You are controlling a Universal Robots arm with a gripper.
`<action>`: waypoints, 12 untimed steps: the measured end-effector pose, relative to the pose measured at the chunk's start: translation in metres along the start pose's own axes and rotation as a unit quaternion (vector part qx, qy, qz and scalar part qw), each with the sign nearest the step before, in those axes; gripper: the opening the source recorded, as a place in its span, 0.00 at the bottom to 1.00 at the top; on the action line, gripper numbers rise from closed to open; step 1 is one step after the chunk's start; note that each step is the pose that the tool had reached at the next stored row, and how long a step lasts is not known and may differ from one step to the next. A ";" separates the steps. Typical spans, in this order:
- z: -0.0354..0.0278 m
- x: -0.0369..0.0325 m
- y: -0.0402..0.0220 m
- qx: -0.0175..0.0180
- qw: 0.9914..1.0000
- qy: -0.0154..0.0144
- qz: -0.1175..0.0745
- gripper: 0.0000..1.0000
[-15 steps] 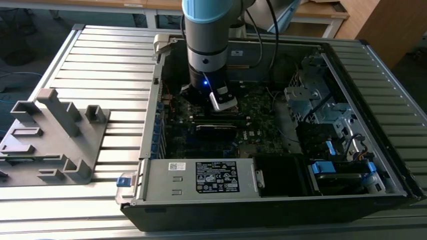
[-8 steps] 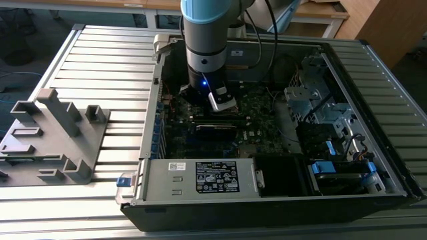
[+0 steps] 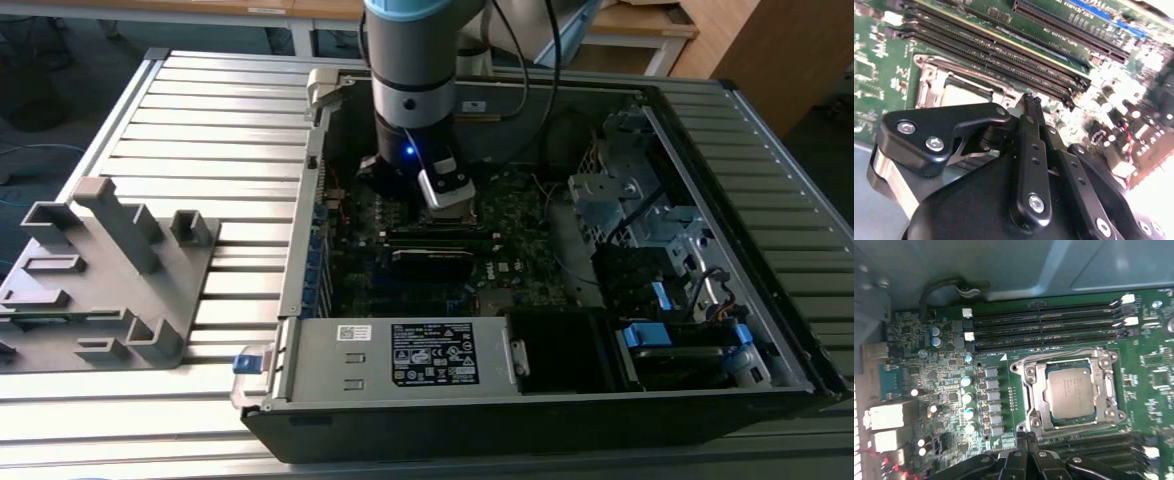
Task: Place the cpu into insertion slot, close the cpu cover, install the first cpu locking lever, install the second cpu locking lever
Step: 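Install the second cpu locking lever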
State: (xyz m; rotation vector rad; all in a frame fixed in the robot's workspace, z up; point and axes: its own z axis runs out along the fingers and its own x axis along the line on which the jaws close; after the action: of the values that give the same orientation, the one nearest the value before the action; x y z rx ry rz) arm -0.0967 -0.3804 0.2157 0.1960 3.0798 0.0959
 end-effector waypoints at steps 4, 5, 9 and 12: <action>-0.0024 -0.0004 0.0002 0.000 1.000 0.000 0.000 0.11; -0.0024 -0.0021 0.0005 0.000 1.000 0.000 0.000 0.11; -0.0013 -0.0184 0.0025 0.000 1.000 0.000 0.000 0.11; -0.0005 -0.0317 0.0041 0.000 1.000 0.000 0.000 0.11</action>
State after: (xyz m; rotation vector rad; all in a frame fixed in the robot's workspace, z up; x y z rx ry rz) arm -0.0649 -0.3804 0.2180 0.1961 3.0800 0.0962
